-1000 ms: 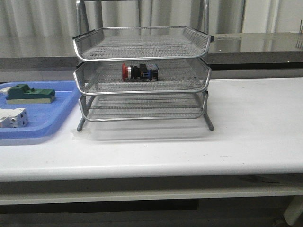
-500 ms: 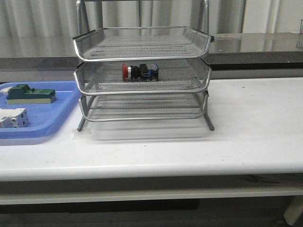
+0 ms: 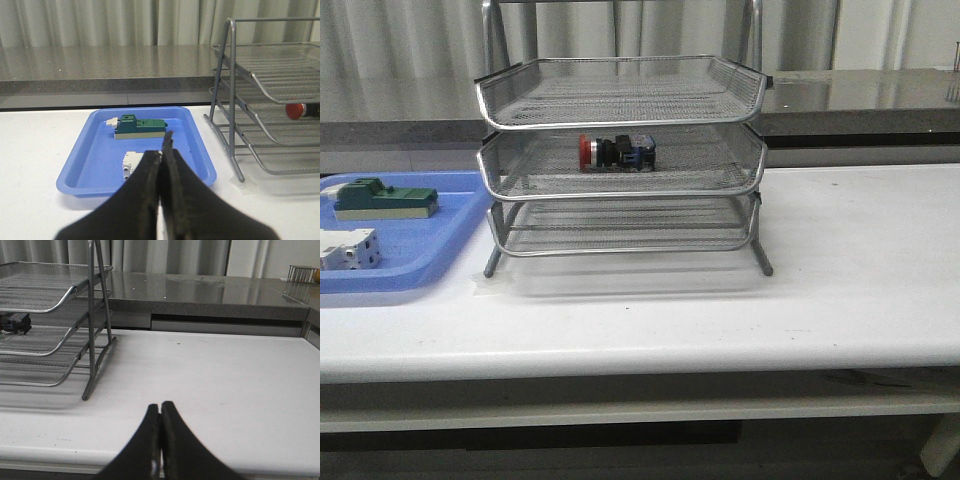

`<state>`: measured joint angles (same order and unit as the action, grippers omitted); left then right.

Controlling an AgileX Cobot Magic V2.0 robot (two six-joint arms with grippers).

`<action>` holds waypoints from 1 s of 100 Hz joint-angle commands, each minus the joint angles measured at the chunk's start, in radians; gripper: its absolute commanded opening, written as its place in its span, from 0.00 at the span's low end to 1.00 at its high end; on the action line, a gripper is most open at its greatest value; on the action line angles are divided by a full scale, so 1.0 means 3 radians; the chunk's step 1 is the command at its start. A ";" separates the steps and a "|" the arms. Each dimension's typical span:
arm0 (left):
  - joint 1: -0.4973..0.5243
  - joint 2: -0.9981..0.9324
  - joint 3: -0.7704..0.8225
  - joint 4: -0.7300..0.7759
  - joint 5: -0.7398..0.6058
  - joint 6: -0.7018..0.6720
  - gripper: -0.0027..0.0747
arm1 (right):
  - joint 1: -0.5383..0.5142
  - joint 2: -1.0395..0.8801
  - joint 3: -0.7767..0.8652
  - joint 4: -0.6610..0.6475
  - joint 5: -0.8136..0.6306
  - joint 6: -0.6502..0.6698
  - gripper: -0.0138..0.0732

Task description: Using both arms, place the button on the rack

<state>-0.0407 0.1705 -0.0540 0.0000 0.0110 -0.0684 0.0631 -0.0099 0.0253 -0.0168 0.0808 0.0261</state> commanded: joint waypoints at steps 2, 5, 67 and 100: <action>-0.0024 -0.0086 0.0025 0.0041 -0.0317 -0.0063 0.01 | -0.0015 -0.0055 0.0009 0.0002 -0.0295 0.0003 0.08; -0.0024 -0.0135 0.0060 0.0041 -0.0317 -0.0063 0.01 | -0.0015 -0.0055 0.0009 0.0002 -0.0295 0.0003 0.08; -0.0024 -0.0687 0.0303 0.0155 -0.0191 -0.0063 0.01 | -0.0015 -0.0055 0.0009 0.0002 -0.0295 0.0003 0.08; -0.0024 -0.0687 0.0303 0.0149 -0.0191 -0.0063 0.01 | -0.0015 -0.0055 0.0009 0.0002 -0.0295 0.0003 0.08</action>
<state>-0.0425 -0.0044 0.0042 0.0470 0.0261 -0.0766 0.0631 -0.0099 0.0253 -0.0168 0.0808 0.0261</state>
